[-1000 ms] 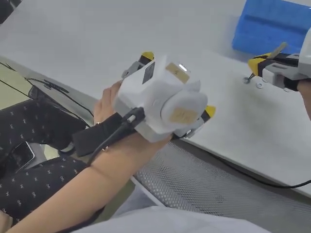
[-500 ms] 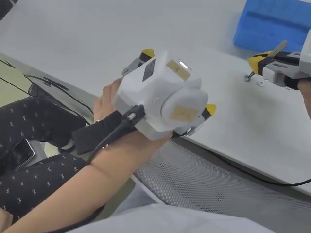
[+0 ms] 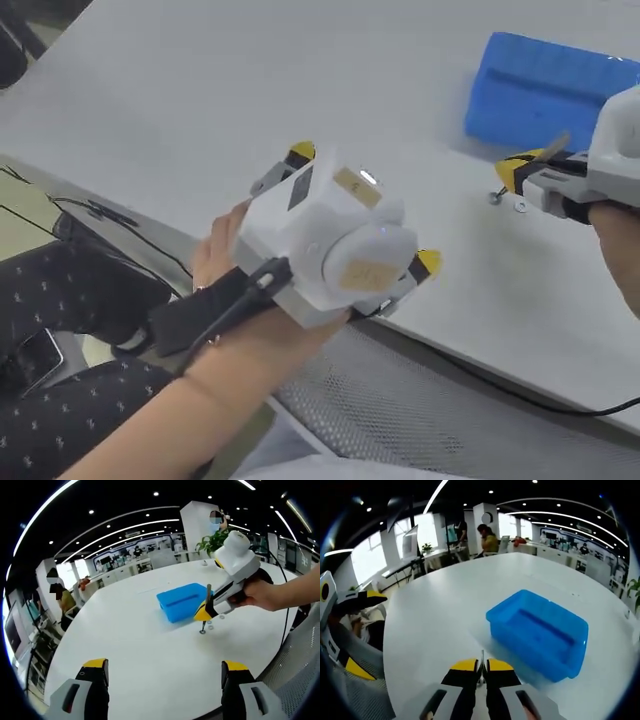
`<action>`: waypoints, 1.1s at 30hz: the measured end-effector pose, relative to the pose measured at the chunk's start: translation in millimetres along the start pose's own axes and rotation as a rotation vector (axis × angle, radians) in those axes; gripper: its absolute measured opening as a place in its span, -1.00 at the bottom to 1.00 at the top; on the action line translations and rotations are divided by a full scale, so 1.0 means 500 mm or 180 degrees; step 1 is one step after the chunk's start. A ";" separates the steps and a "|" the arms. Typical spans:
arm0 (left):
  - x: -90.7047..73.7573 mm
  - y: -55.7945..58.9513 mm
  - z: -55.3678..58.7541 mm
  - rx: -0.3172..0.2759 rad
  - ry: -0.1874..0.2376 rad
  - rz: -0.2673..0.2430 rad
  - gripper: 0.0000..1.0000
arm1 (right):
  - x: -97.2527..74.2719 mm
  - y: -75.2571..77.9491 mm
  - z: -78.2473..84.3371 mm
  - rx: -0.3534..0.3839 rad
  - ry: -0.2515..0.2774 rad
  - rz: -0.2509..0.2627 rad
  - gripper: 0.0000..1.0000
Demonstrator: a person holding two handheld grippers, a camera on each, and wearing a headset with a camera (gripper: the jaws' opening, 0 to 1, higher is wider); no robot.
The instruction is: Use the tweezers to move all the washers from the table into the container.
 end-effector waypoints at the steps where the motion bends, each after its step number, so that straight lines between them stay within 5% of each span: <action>1: 0.000 0.001 0.000 0.0017 -0.0006 0.0003 0.92 | -0.003 -0.004 -0.003 0.0002 0.0004 -0.0006 -0.96; 12: -0.001 0.004 -0.003 0.0019 0.0039 0.0036 0.94 | -0.042 -0.021 -0.038 0.0029 0.0078 -0.0028 -0.96; 33: -0.001 0.005 0.000 0.0076 0.0014 0.0018 0.93 | -0.091 -0.004 -0.110 0.0102 0.0333 -0.0023 -0.96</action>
Point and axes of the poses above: the centre of the closed fingertips' face, and the gripper's own axes: x roughly forward along the fingers, y roughly to its right, z roughly out of its underside, the point moved 4 cm from there along -x, roughly backward along the fingers, and after that the axes turned 1 degree about -y, right-handed, at the moved point
